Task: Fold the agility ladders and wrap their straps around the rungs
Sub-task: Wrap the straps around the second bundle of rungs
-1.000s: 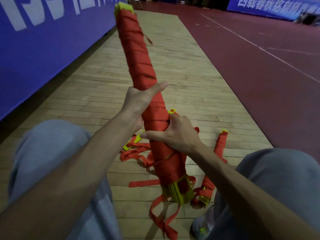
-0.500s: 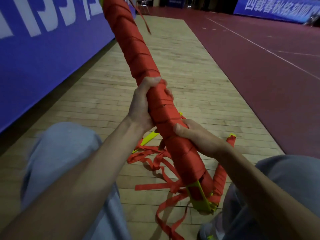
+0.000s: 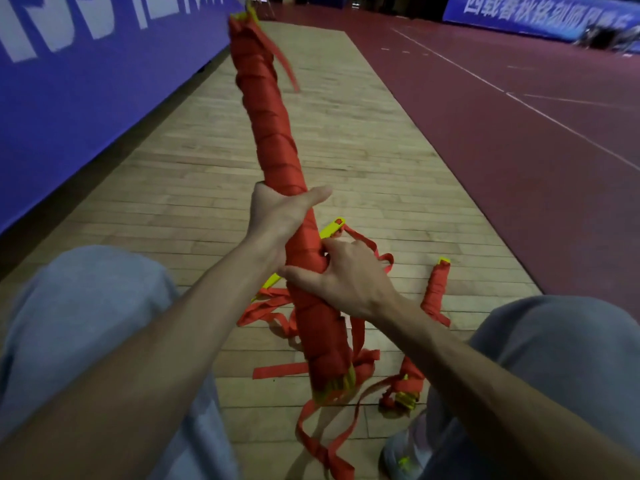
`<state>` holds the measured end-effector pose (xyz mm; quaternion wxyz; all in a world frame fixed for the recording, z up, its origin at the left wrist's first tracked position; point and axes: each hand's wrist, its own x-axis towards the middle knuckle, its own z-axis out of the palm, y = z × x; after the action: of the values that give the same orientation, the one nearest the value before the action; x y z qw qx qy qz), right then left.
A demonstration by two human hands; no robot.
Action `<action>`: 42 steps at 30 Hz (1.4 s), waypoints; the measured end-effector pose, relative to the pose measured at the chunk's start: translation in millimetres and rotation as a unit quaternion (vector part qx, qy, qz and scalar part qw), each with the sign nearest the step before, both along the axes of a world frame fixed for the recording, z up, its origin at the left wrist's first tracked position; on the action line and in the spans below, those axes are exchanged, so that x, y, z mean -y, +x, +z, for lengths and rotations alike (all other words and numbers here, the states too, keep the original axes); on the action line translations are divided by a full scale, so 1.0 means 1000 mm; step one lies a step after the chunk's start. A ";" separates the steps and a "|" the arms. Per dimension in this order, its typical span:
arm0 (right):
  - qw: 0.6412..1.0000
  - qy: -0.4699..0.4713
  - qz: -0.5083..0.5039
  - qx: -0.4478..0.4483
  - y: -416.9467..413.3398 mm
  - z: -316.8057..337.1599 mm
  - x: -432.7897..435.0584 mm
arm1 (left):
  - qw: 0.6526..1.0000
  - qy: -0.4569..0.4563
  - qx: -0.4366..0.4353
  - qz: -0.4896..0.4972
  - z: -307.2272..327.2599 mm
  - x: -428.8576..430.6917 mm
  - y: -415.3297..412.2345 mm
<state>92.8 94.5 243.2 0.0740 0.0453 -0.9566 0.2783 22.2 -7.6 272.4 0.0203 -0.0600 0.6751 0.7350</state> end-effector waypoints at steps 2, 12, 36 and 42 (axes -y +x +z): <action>0.999 -0.007 0.022 -0.042 0.002 0.001 -0.001 | 1.000 0.017 0.021 0.014 0.003 0.006 0.001; 0.884 -0.386 0.171 0.202 0.011 0.015 -0.009 | 0.948 0.241 0.052 -0.200 0.019 0.020 0.008; 0.977 -0.107 0.147 0.108 0.007 0.028 -0.014 | 0.979 0.161 0.031 -0.121 0.016 0.020 0.003; 0.862 -0.387 0.230 0.232 0.009 0.023 -0.014 | 0.841 0.453 -0.016 -0.297 0.017 0.025 0.004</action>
<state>101.6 108.4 266.3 -0.2045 0.1661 -0.7240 0.6375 26.3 -32.6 289.5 0.2515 0.1706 0.2529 0.9185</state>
